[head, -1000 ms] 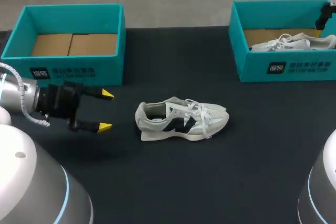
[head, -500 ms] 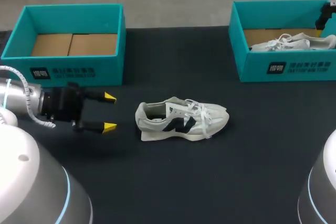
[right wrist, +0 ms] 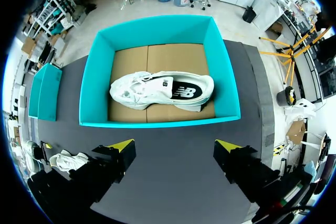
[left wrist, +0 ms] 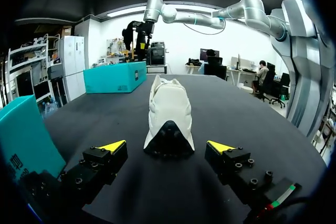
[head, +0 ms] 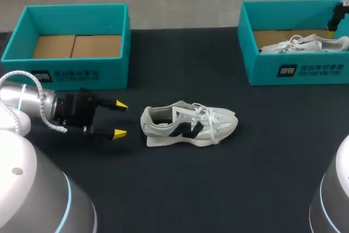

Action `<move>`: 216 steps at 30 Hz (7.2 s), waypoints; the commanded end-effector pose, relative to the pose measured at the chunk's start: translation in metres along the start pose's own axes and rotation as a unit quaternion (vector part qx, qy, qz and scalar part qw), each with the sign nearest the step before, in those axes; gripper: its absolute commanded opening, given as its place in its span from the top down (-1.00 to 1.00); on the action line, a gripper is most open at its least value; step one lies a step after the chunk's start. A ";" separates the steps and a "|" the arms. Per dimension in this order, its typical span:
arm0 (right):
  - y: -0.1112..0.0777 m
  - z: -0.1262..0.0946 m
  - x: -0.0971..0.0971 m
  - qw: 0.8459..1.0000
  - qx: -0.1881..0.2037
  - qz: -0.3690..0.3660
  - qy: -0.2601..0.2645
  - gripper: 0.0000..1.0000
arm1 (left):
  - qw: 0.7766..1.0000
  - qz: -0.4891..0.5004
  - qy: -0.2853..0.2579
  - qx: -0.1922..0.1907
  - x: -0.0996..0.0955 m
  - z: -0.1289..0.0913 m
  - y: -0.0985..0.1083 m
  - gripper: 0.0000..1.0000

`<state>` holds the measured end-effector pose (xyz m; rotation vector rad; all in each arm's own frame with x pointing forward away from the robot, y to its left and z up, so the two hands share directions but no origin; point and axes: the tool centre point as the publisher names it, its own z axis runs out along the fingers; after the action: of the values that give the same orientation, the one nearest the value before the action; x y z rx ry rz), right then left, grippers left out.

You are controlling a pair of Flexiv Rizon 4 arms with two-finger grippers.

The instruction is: Take the shoe out of the shoebox, open the shoe tongue, remove and reinsert the insole, then place the shoe into the shoebox

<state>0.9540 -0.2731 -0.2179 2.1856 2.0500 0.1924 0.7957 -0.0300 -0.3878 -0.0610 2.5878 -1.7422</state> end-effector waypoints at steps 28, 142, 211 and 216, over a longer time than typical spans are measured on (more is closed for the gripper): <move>-0.001 0.000 0.000 1.000 -0.001 0.001 -0.001 -1.00 | 0.999 -0.011 0.027 0.018 -0.004 0.063 -0.003 -1.00; -0.063 -0.064 0.127 0.999 0.001 0.019 -0.043 -1.00 | 0.998 -0.032 0.058 0.012 0.003 0.092 0.007 1.00; -0.210 -0.045 0.408 0.996 0.022 -0.027 -0.086 -1.00 | 0.998 -0.032 0.058 0.012 0.003 0.092 0.007 1.00; -0.222 -0.028 0.432 0.994 0.029 -0.047 -0.093 -1.00 | 0.998 -0.032 0.058 0.012 0.003 0.092 0.007 1.00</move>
<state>0.7557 0.1463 -0.2189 2.0658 2.0916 -0.0142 0.7956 -0.1141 -0.4241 -0.0456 2.6719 -1.8521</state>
